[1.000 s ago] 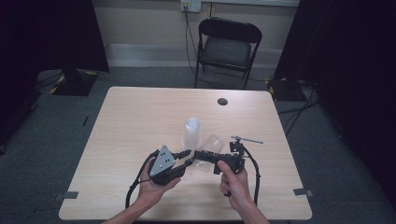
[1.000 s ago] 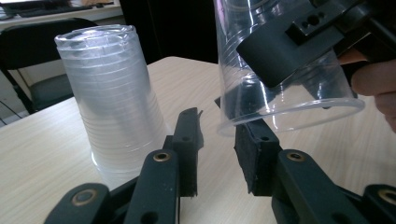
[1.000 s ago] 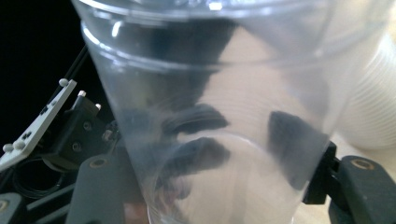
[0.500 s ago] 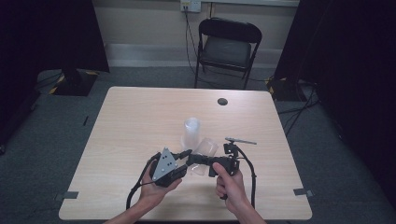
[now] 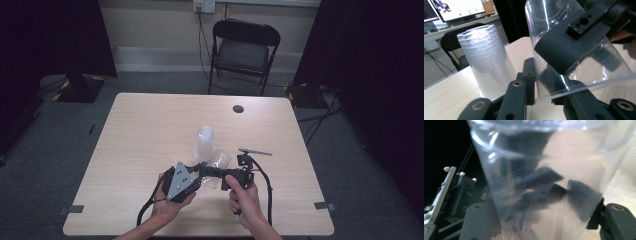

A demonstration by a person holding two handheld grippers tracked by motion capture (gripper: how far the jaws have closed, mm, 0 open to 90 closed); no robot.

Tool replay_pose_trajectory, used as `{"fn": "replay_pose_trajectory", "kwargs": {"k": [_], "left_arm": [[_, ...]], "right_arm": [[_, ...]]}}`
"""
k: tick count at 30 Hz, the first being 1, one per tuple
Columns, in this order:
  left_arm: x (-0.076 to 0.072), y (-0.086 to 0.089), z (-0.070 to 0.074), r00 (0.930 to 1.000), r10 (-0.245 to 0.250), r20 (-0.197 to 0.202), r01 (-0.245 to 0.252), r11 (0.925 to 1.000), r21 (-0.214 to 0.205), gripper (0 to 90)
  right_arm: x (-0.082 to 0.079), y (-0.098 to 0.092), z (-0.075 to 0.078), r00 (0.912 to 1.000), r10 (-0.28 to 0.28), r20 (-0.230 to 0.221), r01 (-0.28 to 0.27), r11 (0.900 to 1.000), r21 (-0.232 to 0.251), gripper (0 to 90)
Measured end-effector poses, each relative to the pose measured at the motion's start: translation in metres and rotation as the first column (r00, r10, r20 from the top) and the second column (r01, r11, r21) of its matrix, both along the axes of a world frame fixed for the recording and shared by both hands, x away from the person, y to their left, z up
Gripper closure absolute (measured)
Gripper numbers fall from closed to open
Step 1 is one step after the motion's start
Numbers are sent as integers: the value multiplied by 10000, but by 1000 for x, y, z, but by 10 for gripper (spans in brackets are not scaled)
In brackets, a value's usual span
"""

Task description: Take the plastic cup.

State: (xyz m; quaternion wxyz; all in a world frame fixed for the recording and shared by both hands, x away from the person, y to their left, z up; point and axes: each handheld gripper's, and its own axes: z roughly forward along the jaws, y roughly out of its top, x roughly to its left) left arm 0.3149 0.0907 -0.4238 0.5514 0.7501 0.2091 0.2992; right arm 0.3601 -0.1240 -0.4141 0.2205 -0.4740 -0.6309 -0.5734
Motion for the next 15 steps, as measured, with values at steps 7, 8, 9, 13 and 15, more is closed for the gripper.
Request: {"fn": "replay_pose_trajectory", "kwargs": {"k": [7,8,9,13,15], "left_arm": [[1,2,1,9999,149,-79,-149,9999,10,849],[1,3,1,9999,124,-120,-123,9999,33,851],[1,3,1,9998,133,-140,-132,9999,39,852],[1,3,1,9997,87,-207,-88,9999,-58,858],[1,4,2,9996,86,-265,-88,9999,-91,860]], "right_arm": [[-1,-1,2,9965,-356,761,398,9977,-553,236],[0,-1,2,9964,-356,774,399,9978,-537,227],[0,-1,1,9965,-362,750,402,9978,-526,224],[0,-1,1,9943,-400,988,465,9969,-639,198],[0,-1,2,9943,-375,1001,434,9974,-573,186]]}}
